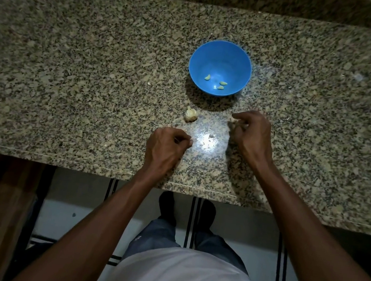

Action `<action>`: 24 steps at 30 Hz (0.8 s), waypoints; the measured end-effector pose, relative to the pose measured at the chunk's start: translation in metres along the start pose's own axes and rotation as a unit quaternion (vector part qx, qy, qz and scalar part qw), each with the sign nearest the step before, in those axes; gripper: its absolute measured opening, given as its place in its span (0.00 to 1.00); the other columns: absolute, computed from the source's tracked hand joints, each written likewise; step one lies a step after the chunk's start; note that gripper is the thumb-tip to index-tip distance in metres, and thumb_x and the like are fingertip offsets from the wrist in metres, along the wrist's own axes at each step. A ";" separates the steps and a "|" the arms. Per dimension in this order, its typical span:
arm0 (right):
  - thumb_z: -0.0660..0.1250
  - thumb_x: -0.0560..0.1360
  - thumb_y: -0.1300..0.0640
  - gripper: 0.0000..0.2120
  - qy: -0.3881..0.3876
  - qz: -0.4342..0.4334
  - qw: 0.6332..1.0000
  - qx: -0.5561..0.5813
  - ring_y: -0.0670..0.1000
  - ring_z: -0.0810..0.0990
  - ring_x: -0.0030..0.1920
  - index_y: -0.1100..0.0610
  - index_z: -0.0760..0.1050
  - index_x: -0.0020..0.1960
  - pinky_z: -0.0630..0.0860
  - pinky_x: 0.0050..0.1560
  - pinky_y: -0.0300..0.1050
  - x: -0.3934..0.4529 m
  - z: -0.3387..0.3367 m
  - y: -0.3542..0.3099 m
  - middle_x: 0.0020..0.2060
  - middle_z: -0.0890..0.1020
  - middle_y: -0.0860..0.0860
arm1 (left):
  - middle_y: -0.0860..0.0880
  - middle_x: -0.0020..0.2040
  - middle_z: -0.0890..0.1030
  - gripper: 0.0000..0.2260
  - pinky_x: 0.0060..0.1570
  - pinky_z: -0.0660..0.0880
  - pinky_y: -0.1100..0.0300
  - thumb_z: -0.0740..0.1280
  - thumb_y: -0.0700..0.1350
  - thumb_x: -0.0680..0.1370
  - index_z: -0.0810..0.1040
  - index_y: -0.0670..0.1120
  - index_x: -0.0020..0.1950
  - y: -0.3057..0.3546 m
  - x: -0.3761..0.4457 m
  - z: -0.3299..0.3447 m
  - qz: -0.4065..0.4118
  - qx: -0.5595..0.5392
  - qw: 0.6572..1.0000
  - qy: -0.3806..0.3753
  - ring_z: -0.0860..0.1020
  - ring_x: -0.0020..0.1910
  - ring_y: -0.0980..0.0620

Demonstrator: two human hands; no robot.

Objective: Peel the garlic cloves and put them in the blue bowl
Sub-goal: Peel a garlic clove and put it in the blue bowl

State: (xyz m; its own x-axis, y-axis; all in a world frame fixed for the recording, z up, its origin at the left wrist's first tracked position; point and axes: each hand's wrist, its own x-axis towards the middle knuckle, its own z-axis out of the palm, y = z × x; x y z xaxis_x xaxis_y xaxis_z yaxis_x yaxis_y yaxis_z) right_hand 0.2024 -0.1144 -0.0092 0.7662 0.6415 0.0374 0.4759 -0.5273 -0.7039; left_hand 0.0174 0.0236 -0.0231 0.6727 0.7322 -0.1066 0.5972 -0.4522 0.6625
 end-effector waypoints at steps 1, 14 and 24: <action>0.71 0.78 0.64 0.12 -0.003 0.001 1.000 0.002 0.58 0.84 0.50 0.63 0.85 0.60 0.83 0.54 0.57 -0.007 0.002 -0.003 0.53 0.85 0.60 | 0.56 0.43 0.88 0.06 0.40 0.81 0.57 0.77 0.54 0.75 0.89 0.54 0.49 0.002 0.000 -0.002 0.001 0.013 1.000 0.002 0.84 0.39 0.58; 0.69 0.74 0.73 0.09 -0.130 -0.064 0.988 -0.052 0.54 0.76 0.45 0.64 0.83 0.49 0.77 0.43 0.53 -0.045 0.055 -0.037 0.46 0.78 0.56 | 0.50 0.48 0.86 0.08 0.47 0.82 0.55 0.73 0.44 0.80 0.88 0.46 0.57 -0.020 0.009 -0.018 0.063 -0.049 0.997 -0.015 0.82 0.46 0.57; 0.71 0.79 0.65 0.08 -0.156 -0.063 0.983 -0.068 0.55 0.77 0.53 0.61 0.85 0.57 0.72 0.47 0.40 -0.039 0.062 -0.045 0.54 0.78 0.56 | 0.55 0.44 0.84 0.08 0.45 0.79 0.57 0.79 0.55 0.73 0.89 0.52 0.45 -0.025 0.018 -0.027 0.071 -0.041 0.995 -0.059 0.80 0.47 0.56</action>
State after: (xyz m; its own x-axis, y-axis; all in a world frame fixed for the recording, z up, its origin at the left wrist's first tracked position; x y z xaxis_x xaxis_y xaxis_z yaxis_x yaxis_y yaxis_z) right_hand 0.1240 -0.0809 -0.0231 0.5378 0.8350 -0.1165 0.6276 -0.4888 -0.6060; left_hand 0.0035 0.0617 -0.0216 0.7973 0.5969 -0.0895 0.4573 -0.5007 0.7349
